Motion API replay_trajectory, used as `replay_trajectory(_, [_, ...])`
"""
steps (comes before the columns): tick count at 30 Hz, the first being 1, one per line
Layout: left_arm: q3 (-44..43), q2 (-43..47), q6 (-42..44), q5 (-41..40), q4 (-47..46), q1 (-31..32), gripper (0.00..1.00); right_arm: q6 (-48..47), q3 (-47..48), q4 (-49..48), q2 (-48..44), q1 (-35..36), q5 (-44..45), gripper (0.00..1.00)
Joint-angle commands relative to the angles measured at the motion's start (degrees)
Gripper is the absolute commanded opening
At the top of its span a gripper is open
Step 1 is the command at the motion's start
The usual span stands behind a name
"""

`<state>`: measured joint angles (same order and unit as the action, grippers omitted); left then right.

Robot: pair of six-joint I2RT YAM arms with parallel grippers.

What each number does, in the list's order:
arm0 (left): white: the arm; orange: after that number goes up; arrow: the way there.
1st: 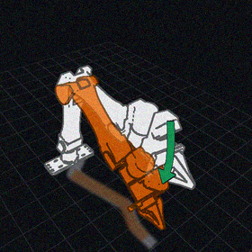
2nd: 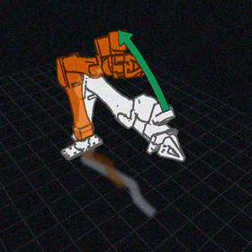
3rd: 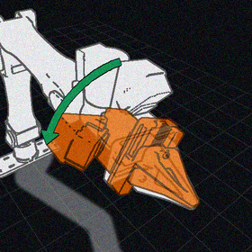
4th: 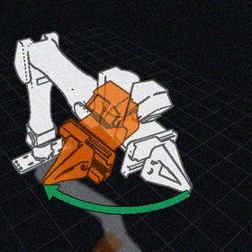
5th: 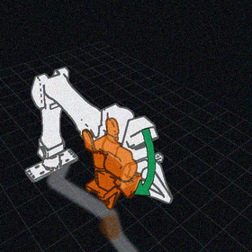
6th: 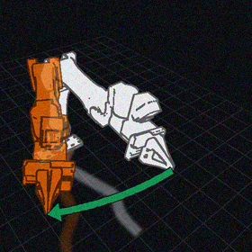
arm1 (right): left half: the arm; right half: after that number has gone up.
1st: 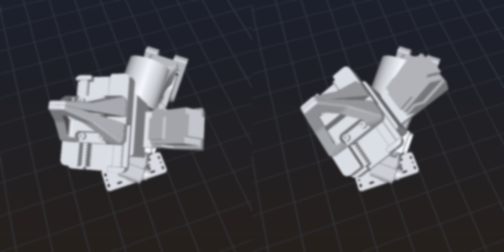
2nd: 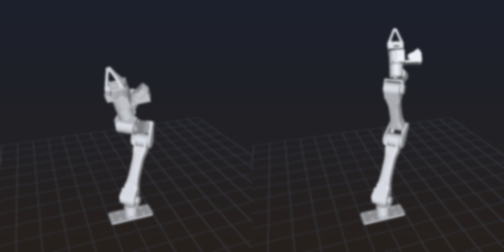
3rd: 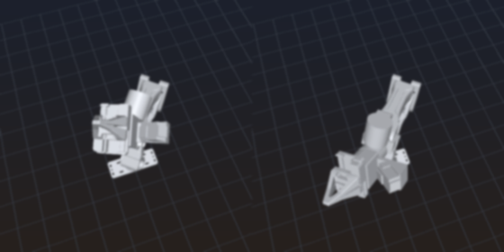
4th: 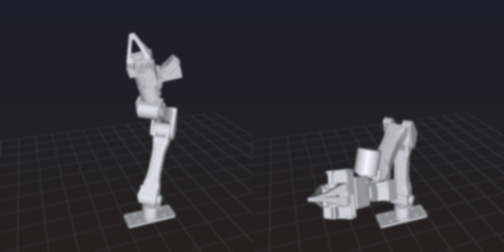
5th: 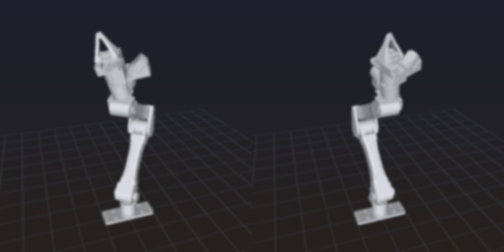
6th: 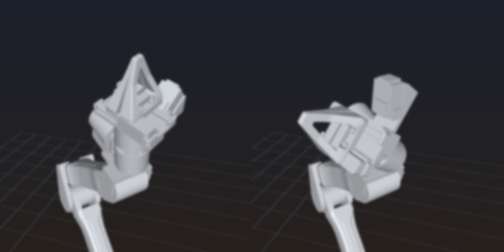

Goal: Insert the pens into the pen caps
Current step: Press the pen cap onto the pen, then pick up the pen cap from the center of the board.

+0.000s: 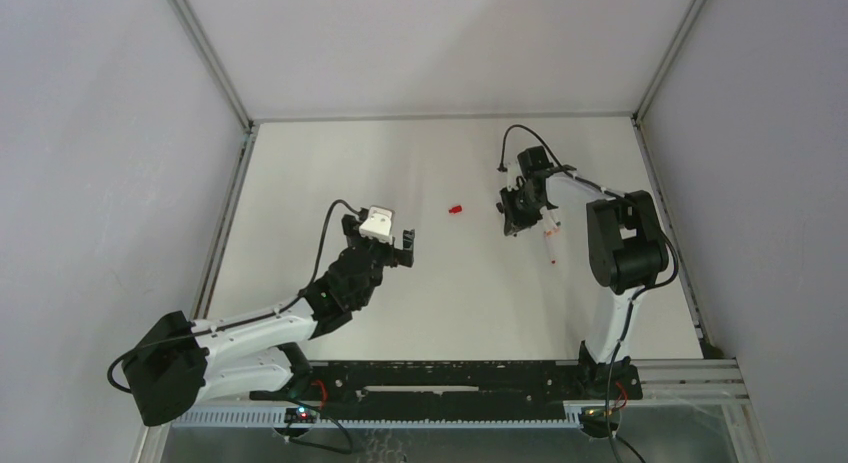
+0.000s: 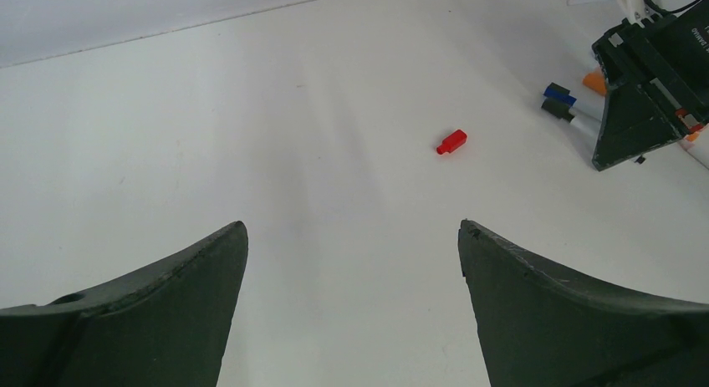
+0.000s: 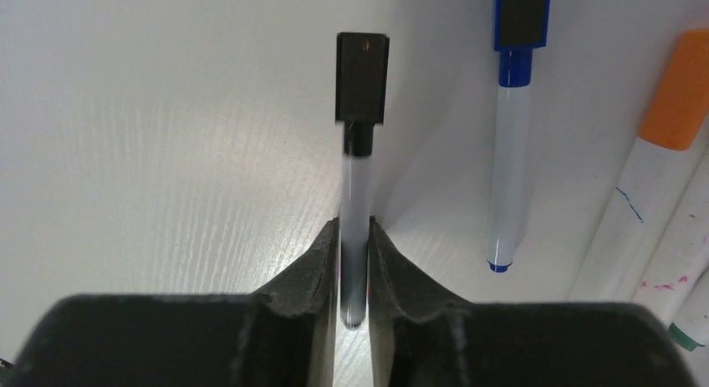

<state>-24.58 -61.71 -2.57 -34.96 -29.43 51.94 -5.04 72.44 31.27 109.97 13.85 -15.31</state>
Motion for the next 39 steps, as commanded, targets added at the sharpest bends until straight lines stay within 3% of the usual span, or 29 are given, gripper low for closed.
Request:
replay_trajectory(1, [-0.73,1.16,0.18,-0.48,-2.21,-0.28,1.00,-0.67,1.92,0.79,0.61,-0.61,-0.46,0.27])
replay_trajectory(13, [-0.78,1.18,0.19,-0.47,-2.22,-0.28,1.00,-0.81,2.43,1.42,-0.17,-1.26,-1.86,0.30])
replay_trajectory(24, [-0.91,0.90,0.19,-0.55,-2.22,-0.28,1.00,-3.22,2.39,2.47,-6.93,-3.37,-6.62,0.31])
replay_trajectory(39, [-1.49,1.28,0.14,-0.19,-1.35,-0.51,1.00,-12.59,2.29,7.89,-22.28,-9.39,-25.74,0.31])
